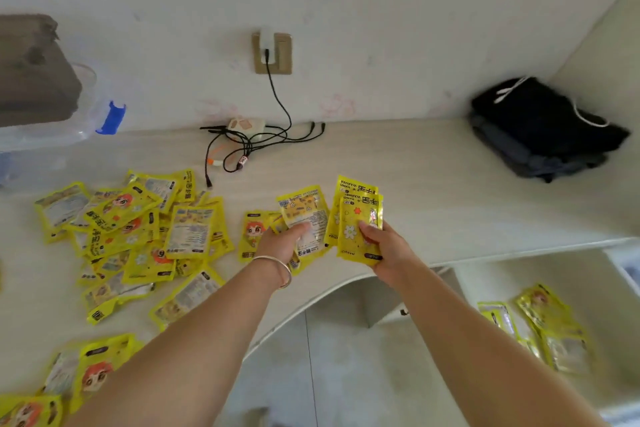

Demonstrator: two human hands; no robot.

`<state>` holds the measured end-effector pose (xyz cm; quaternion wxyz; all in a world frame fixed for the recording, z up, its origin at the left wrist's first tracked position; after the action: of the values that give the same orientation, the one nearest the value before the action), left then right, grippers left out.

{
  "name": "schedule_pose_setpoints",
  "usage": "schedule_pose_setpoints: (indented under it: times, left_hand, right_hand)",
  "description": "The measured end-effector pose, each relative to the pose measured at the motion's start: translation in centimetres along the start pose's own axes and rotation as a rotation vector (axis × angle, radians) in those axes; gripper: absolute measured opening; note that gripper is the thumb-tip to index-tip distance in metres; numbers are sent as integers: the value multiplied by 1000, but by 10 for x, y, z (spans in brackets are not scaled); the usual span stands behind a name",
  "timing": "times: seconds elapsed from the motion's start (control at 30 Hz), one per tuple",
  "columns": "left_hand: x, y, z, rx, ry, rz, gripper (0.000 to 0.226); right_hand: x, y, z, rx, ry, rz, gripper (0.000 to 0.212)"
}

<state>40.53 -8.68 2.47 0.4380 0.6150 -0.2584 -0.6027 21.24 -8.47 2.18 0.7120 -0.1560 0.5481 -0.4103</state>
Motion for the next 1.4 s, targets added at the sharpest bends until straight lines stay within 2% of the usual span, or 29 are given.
schedule_pose_setpoints:
  times: [0.13,0.27,0.47,0.57,0.67,0.77,0.87,1.13,1.4]
  left_hand:
    - [-20,-14,88,25,-149,7,7]
    - [-48,-47,178,37,-286,-17,18]
    - [-94,-102,293,111,-414,-72,18]
    - [-107,-133,333,200,-482,-126,13]
    - [-109,-157,371,295,-524,-160,30]
    - [-117,-171,410,342,-588,-220,13]
    - [-112,-191,443,392,-628,-260,16]
    - [-70,-240,473,569,-523,-324,35]
    - [-19,-294,484,660,-379,-399,47]
  right_hand:
    - [-30,-18,-87,76,94,-60,30]
    - [-66,-25,-174,166,182,-94,20]
    - [-111,-17,-290,273,296,-82,10]
    - [-130,-10,-339,343,358,-85,18]
    - [-142,-5,-378,414,412,-94,14]
    - [-144,-1,-409,461,455,-97,14]
    - [-136,6,-436,505,501,-96,15]
    - [-107,39,-474,609,663,42,17]
    - [-76,66,-512,656,769,204,8]
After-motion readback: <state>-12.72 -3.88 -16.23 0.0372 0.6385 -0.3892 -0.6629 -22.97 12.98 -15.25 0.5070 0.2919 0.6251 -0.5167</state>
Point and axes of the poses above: each hand's wrist, its own x-axis towards the middle knuckle, its own z-axis out of the palm, y = z × x, the point moved 9 cm from there along x, towards the middle knuckle, and after that the axes turned 6 degrees about z, right-handed, at the moved point
